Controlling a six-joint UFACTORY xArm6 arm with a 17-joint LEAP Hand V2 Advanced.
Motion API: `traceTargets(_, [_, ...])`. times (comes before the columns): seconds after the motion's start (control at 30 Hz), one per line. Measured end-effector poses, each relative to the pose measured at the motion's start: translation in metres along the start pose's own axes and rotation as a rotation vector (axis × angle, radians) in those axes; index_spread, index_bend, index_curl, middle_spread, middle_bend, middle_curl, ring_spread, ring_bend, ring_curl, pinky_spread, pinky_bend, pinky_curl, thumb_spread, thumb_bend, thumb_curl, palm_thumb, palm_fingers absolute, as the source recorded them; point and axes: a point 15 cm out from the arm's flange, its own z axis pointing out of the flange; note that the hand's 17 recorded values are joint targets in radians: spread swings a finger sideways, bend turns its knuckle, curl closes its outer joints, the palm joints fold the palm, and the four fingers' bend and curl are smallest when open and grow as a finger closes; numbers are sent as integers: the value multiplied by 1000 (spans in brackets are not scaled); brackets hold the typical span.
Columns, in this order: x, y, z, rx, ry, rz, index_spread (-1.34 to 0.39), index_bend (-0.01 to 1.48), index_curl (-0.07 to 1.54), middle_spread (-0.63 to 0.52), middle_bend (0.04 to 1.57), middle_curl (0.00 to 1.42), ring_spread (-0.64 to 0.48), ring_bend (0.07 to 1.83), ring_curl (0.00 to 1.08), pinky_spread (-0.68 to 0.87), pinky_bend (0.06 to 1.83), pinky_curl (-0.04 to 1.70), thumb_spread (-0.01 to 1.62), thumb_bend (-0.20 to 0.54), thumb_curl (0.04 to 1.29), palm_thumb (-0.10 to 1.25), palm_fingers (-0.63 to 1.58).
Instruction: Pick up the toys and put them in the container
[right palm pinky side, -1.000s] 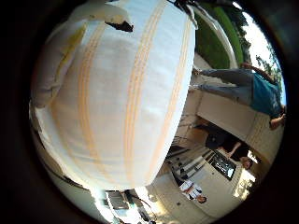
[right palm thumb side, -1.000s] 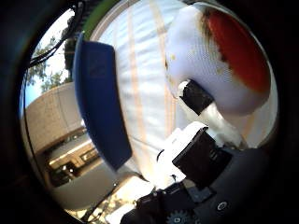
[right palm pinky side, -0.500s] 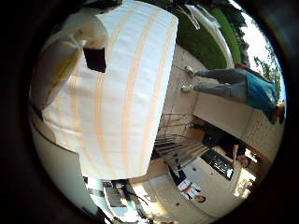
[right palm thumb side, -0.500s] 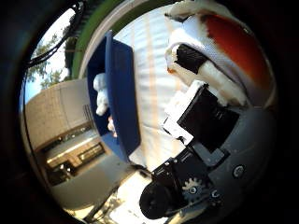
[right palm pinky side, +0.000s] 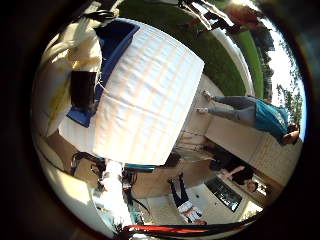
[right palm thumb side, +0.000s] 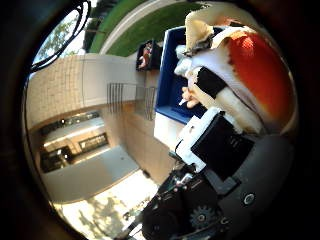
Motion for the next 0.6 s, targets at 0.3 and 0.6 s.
traceTargets(0.3, [-29, -92, 60, 96, 17, 45, -804, 669, 947, -197, 1307, 998, -118, 1500, 817, 179, 1496, 941, 1161, -32, 633, 932, 756])
traceTargets(0.6, [6, -122, 122, 44, 12, 104, -632, 459, 993, -102, 813, 791, 40, 1291, 721, 260, 1391, 913, 1175, -28, 589, 858, 105])
